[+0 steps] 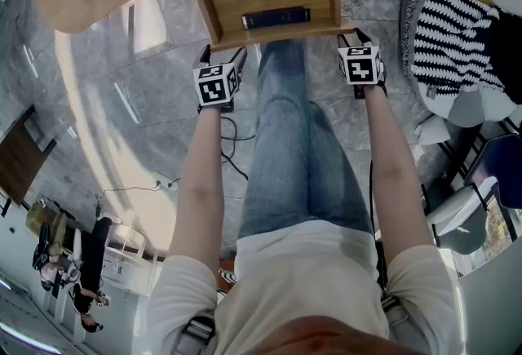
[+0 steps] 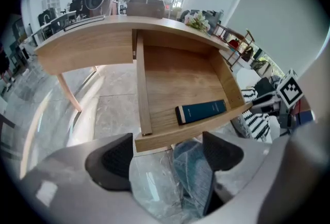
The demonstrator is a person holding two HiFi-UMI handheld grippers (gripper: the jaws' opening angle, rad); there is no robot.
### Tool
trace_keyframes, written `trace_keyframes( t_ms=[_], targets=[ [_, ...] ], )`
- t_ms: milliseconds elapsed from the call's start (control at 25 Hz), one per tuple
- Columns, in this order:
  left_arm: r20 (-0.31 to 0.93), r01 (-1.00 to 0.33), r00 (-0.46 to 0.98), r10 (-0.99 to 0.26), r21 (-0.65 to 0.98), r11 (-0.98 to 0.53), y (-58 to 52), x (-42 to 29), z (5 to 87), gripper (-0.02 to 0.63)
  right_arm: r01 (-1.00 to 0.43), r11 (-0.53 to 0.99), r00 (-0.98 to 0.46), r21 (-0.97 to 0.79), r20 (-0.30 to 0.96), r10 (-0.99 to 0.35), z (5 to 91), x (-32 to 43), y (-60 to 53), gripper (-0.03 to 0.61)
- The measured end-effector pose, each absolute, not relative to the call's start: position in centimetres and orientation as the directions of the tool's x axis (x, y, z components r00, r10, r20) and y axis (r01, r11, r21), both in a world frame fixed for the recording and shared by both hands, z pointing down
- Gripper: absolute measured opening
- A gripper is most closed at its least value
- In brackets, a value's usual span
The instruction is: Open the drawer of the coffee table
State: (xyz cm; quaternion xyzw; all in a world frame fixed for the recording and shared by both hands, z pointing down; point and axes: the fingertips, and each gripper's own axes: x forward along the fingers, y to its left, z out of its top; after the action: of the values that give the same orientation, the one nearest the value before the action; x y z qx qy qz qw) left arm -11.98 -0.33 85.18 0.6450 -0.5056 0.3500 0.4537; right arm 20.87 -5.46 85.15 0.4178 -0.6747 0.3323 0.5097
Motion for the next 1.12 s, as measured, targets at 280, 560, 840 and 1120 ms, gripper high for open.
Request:
trace_keyframes(
  t_ms=[280, 560, 840, 1120],
  targets=[
    [0.818, -0.954, 0.225, -0.529, 0.295, 0.051, -1.9, -12.4, 77.9, 0.431, -0.903, 0.428, -0.181, -0.016, 0.920, -0.347, 79.7, 19.7, -5.1, 0.093],
    [0.714, -0.952, 0.135, -0.687, 0.286, 0.109, -1.5, -12.4, 66.4, 0.171, -0.910, 0.403, -0.313, -0.096, 0.798, -0.516, 67.4, 17.1, -4.0, 0.002],
    [0.626, -0.945, 0.122, -0.771, 0.310, 0.102, 2.0, -10.6, 54.2, 0.015, -0.873, 0.462, -0.434, -0.155, 0.680, -0.591, 55.1, 15.0, -1.4, 0.002],
    [0.583, -0.934, 0.218, -0.783, 0.357, 0.006, 5.7, -8.0, 47.3, -0.001, -0.848, 0.488, -0.506, -0.207, 0.591, -0.628, 46.1, 13.6, 1.0, 0.002]
  ],
)
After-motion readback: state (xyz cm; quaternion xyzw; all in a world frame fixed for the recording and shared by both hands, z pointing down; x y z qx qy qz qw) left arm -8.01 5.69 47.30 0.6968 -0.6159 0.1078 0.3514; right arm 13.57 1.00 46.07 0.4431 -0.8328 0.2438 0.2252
